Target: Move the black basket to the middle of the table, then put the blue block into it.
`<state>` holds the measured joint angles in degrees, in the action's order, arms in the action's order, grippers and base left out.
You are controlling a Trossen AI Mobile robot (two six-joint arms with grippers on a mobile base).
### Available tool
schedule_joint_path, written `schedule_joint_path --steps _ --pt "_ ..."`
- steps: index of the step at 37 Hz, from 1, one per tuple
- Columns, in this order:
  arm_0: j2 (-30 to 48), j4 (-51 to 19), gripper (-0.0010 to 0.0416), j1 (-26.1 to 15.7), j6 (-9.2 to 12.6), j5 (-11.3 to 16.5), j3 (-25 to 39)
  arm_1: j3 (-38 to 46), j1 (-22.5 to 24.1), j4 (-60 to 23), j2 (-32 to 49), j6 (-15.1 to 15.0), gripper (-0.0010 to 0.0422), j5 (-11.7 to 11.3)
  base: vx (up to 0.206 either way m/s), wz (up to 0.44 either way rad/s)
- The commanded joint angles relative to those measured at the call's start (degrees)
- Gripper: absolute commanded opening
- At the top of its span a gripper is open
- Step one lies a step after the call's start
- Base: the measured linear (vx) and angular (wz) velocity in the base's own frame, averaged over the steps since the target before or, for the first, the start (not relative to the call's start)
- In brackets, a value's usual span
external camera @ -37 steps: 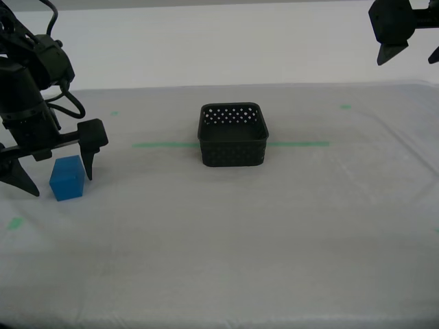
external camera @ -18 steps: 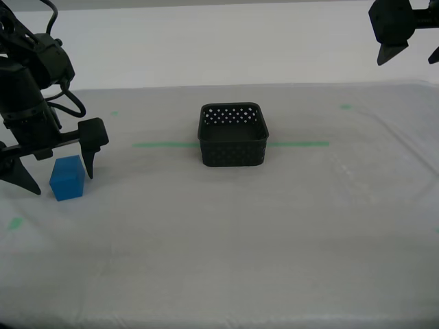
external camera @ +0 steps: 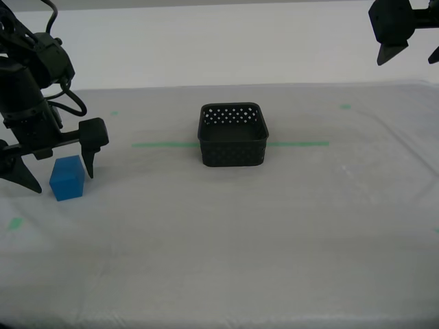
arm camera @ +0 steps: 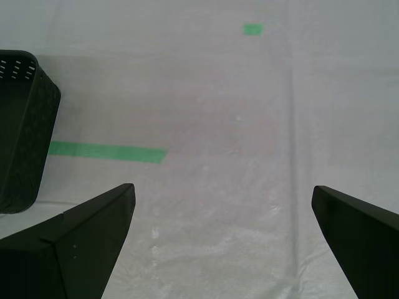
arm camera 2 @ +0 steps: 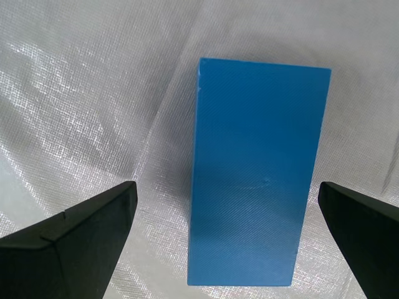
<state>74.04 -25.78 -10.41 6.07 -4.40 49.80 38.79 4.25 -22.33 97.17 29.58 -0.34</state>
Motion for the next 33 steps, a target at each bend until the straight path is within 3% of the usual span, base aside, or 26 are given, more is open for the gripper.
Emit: schedule_joint_path --steps 1,9,33 --pt "-0.02 0.07 0.0399 -0.02 -0.09 -0.15 0.09 0.0 0.0 0.04 -0.02 -0.17 0.04 -0.13 0.0 0.0" --pt "-0.02 0.07 0.0399 -0.02 -0.09 -0.15 0.07 0.0 0.0 0.07 -0.02 -0.15 0.0374 -0.13 0.0 0.0" --pt "-0.02 0.07 0.0399 -0.02 -0.09 -0.15 0.07 -0.02 0.0 -0.33 -0.02 -0.26 0.0144 -0.09 0.0 0.0"
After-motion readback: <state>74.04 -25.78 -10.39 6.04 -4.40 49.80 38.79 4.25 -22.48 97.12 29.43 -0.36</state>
